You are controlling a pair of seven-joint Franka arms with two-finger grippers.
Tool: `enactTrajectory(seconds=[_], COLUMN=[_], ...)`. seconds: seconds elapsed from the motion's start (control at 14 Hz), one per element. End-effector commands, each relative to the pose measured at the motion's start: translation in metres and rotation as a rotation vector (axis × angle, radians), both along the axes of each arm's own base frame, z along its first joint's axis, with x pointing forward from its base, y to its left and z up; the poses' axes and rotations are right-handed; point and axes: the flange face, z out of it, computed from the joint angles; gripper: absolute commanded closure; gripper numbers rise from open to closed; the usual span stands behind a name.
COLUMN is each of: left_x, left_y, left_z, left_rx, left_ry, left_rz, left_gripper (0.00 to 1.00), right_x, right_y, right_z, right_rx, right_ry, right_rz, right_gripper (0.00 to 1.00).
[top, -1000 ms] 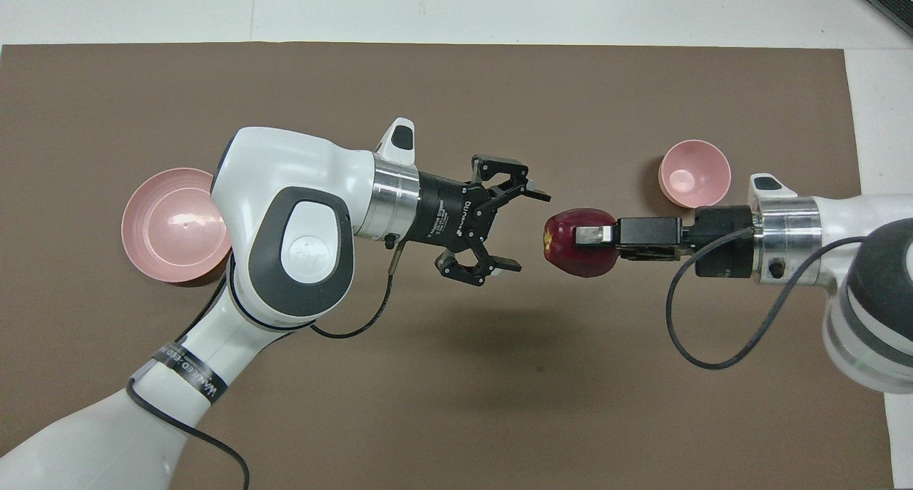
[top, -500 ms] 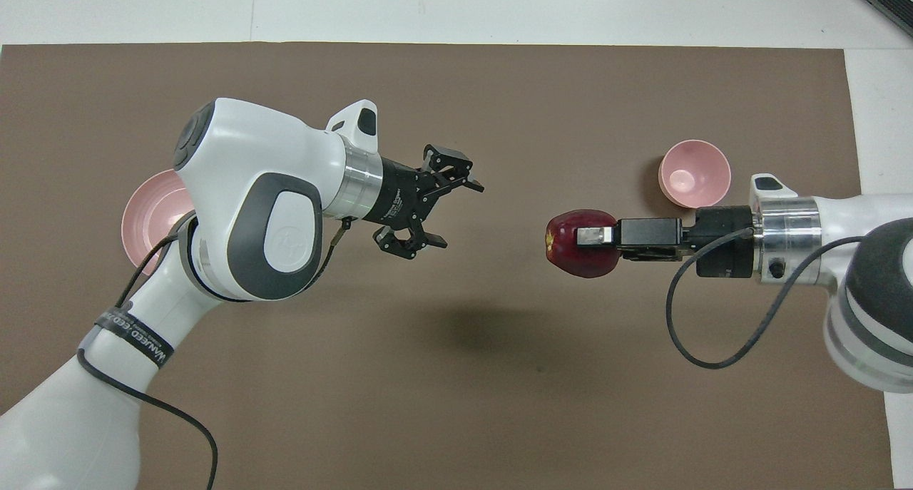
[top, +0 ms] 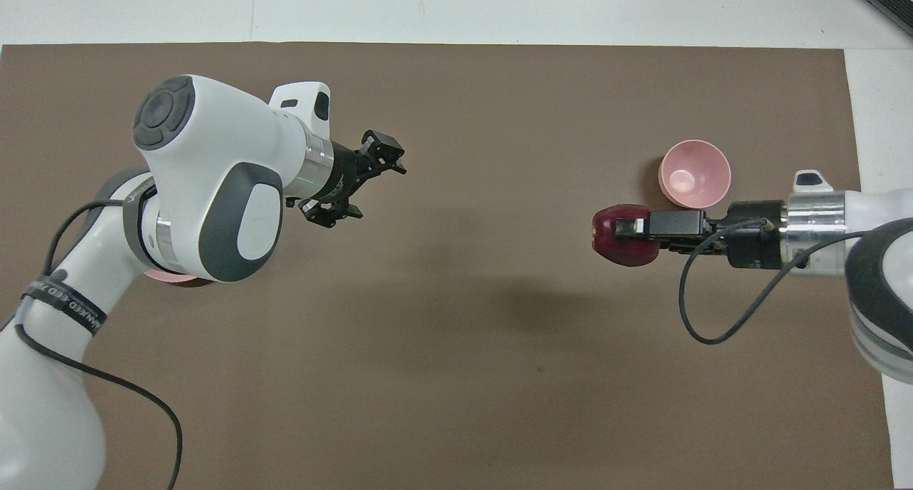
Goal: Move apple from plate to bowl
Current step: 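Open the left gripper and withdraw it while the right gripper pulls back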
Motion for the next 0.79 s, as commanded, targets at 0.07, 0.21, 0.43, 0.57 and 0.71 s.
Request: enactTrajectory(seconds=[0.07, 0.21, 0.43, 0.57, 0.71], left_x=[0.020, 0.031, 0.041, 0.042, 0.040], left_y=[0.049, 0.085, 0.140, 0.177, 0.193], left_z=[0.007, 0.011, 0.032, 0.055, 0.070], left_rx=[0.141, 0.158, 0.184, 0.219, 0.292], left_ry=[-0.092, -0.126, -0.144, -0.141, -0.150], left_rz=[-0.048, -0.116, -0.229, -0.327, -0.416], left_gripper=[0.00, 0.00, 0.00, 0.00, 0.00], right_x=[0.020, 0.032, 0.055, 0.073, 0.092], right_y=[-0.037, -0.051, -0.067, -0.075, -0.077], right_z=[-0.005, -0.009, -0.010, -0.023, -0.029], right_rx=[-0.258, -0.484, -0.724, -0.849, -0.954], right_ry=[-0.001, -0.004, -0.040, -0.055, -0.061], right_rz=[-0.026, -0.010, 0.052, 0.101, 0.103], right_gripper=[1.00, 1.00, 1.00, 1.00, 1.00])
